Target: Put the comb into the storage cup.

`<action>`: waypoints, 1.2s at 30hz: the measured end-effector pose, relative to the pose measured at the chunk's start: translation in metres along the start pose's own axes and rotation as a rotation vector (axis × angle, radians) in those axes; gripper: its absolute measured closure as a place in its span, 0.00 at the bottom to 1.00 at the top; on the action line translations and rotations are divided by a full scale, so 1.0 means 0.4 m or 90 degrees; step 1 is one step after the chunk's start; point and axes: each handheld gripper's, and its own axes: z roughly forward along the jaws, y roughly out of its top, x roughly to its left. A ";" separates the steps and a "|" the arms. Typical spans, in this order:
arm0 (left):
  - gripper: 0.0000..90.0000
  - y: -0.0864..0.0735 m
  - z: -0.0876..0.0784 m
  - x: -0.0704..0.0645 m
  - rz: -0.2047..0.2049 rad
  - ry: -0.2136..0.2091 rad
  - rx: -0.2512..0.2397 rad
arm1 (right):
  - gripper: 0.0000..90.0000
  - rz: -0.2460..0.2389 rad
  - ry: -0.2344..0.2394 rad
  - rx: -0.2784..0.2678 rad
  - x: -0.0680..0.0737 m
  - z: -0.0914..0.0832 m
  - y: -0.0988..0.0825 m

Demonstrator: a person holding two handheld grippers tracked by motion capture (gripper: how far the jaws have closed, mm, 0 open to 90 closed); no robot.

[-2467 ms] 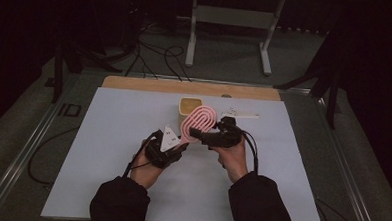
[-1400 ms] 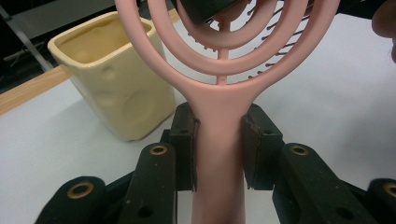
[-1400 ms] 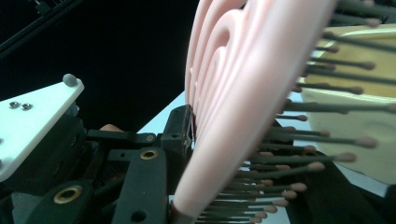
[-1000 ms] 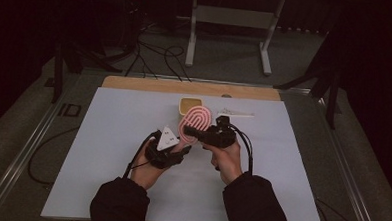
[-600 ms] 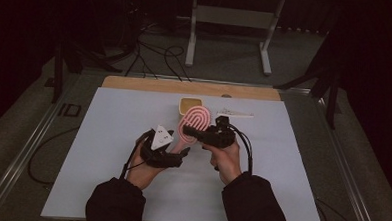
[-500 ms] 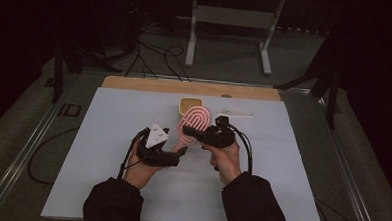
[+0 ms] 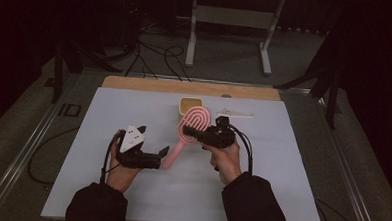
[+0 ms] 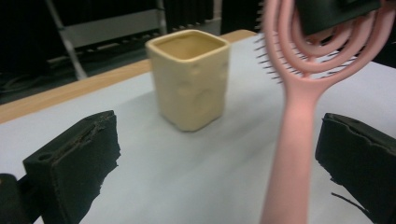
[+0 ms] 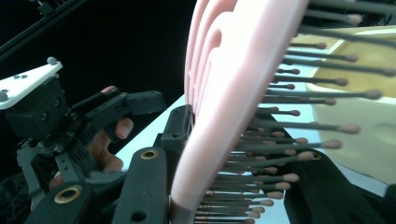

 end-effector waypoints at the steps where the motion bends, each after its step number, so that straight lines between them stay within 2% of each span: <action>1: 0.00 -0.006 -0.009 0.005 -0.003 0.002 -0.002 | 0.70 0.000 0.000 0.000 0.000 -0.001 0.000; 2: 0.00 -0.006 -0.009 0.005 -0.003 0.002 -0.002 | 0.70 0.000 0.000 0.000 0.000 -0.001 0.000; 5: 0.00 -0.040 -0.041 0.022 -0.005 0.013 0.005 | 0.70 0.001 -0.001 -0.001 -0.001 -0.004 0.001; 9: 0.00 -0.080 -0.072 0.033 -0.015 0.021 -0.005 | 0.70 0.000 -0.001 -0.003 0.001 -0.003 0.002; 14: 0.00 -0.118 -0.093 0.052 -0.023 0.030 -0.001 | 0.70 0.000 -0.007 -0.001 0.000 0.001 0.003; 19: 0.00 -0.146 -0.117 0.059 -0.018 0.031 -0.002 | 0.70 0.004 -0.010 -0.002 -0.001 0.001 0.006; 24: 0.00 -0.166 -0.149 0.065 -0.018 0.038 0.003 | 0.70 0.005 -0.014 -0.006 -0.001 -0.008 0.013; 28: 0.00 -0.176 -0.177 0.077 -0.031 0.054 -0.015 | 0.70 0.005 -0.017 -0.008 -0.002 -0.016 0.020; 31: 0.00 -0.184 -0.185 0.082 -0.040 0.064 -0.025 | 0.70 0.010 -0.018 -0.013 -0.005 -0.021 0.027; 33: 0.00 -0.189 -0.187 0.083 -0.036 0.073 -0.025 | 0.70 0.013 -0.019 -0.016 -0.007 -0.024 0.033; 36: 0.00 -0.193 -0.186 0.087 -0.040 0.073 -0.024 | 0.70 0.013 -0.021 -0.015 -0.008 -0.027 0.041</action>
